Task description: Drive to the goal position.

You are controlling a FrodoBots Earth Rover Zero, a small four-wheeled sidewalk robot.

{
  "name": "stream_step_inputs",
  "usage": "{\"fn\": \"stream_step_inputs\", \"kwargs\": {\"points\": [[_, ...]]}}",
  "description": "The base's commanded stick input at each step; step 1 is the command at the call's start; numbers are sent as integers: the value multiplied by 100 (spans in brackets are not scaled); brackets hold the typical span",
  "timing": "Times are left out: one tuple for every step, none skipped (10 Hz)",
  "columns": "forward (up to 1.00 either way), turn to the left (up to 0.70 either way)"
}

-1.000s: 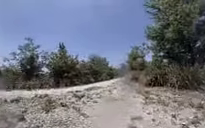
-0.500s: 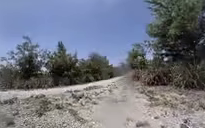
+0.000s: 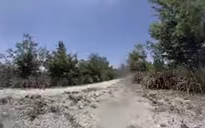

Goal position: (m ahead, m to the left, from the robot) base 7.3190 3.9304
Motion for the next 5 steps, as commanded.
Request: {"fn": "stream_step_inputs", "kwargs": {"points": [[30,0],[30,0],[30,0],[30,0],[30,0]]}}
